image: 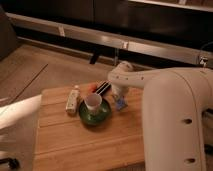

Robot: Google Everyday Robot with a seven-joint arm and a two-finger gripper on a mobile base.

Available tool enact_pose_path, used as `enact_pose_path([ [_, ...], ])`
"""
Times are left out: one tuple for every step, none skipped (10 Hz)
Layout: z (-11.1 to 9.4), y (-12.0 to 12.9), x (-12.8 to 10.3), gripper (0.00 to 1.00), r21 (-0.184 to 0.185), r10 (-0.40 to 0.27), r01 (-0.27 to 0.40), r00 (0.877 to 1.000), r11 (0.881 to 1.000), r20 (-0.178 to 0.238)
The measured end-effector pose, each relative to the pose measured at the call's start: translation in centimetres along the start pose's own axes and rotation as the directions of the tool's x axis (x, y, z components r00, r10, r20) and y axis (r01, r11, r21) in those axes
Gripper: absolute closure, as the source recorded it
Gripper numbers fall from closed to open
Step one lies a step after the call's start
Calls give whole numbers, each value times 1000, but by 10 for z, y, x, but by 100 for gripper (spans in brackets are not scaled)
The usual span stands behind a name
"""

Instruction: Wipe the white sponge on the table

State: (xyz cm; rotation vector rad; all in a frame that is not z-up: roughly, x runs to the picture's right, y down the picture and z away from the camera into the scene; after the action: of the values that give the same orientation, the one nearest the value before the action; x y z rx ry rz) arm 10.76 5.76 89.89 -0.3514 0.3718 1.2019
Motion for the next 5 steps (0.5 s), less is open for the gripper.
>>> enact_pose_path([
  [3,0,6,33,-5,16,-16,1000,1000,-8],
  [6,1,9,26,-15,28,-28,1000,999,-11],
  [11,5,10,20,-31,37,-37,999,999,-9],
  [16,10,9,20,-45,39,-39,999,998,-10],
  [18,12,8,20,-51,34,-34,999,998,-9],
])
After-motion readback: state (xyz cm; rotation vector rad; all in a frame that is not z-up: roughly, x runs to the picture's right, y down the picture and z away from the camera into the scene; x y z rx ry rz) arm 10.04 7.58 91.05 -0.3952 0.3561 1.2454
